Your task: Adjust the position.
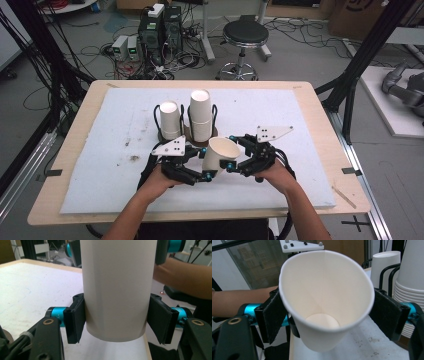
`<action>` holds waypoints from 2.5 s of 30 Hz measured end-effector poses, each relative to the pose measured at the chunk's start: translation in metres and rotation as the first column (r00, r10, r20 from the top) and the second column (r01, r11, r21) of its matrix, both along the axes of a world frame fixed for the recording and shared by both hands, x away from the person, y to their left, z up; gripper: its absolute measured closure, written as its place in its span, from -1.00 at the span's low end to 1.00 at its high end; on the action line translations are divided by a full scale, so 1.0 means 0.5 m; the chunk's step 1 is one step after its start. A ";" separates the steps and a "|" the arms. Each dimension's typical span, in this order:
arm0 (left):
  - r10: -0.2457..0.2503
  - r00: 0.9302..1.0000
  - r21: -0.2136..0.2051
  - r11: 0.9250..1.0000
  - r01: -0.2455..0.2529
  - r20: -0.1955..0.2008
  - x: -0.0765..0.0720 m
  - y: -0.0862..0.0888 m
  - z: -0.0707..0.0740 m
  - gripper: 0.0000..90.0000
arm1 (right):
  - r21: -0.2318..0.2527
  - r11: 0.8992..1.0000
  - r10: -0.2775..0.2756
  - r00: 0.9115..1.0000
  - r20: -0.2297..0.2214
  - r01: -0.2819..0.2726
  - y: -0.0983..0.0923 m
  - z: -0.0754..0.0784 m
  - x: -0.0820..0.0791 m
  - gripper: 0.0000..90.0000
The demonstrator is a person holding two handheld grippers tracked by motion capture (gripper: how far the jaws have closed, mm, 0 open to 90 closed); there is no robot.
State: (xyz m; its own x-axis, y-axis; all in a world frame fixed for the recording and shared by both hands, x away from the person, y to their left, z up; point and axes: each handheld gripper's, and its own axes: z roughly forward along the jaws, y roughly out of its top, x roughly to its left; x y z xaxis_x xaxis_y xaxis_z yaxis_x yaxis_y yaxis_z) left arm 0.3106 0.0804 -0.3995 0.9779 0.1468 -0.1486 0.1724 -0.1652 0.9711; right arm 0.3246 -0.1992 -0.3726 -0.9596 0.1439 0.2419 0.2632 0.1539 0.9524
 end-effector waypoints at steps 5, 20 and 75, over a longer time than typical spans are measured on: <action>0.013 1.000 0.019 1.000 -0.013 -0.008 0.000 -0.003 -0.002 -0.21 | 0.004 1.000 0.016 0.999 0.031 -0.016 0.000 0.001 -0.001 -0.25; 0.018 1.000 0.049 0.999 -0.018 0.015 -0.002 -0.015 -0.008 -0.21 | -0.010 1.000 0.011 0.999 0.031 -0.011 0.006 0.004 -0.004 -0.34; 0.268 0.963 0.000 0.963 -0.268 0.004 -0.006 0.116 -0.010 -0.51 | -0.058 0.991 -0.107 0.980 0.170 0.118 0.007 -0.002 0.003 -0.17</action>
State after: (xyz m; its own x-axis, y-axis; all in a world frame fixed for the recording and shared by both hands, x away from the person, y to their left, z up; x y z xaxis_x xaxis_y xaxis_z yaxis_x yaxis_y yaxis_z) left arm 0.3078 0.1385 -0.4047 0.9033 0.4039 -0.1448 0.2068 -0.1141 0.9717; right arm 0.3259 -0.1957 -0.3734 -0.9624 0.2634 0.0662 0.1209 0.1973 0.9729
